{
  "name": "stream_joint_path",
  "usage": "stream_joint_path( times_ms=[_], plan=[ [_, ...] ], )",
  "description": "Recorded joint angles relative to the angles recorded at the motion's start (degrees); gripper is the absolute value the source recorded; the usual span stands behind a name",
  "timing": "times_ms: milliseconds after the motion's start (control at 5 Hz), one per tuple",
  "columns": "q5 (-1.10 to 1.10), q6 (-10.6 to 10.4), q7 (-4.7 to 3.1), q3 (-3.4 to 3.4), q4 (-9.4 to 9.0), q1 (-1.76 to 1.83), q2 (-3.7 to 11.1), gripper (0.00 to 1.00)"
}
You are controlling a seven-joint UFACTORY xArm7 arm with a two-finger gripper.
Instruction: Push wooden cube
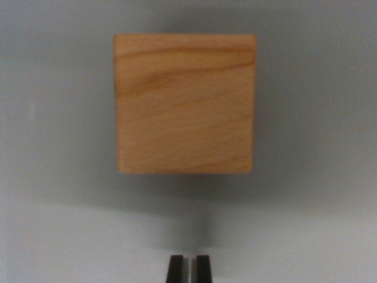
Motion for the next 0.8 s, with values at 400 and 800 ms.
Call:
stream_joint_path(
  times_ms=[400,800],
  plan=[
    [0.0,0.04,-0.01,-0.01,0.1,0.0,0.07,1.0],
    [-0.01,0.28,-0.12,-0.06,0.71,-0.02,0.43,1.0]
  ],
)
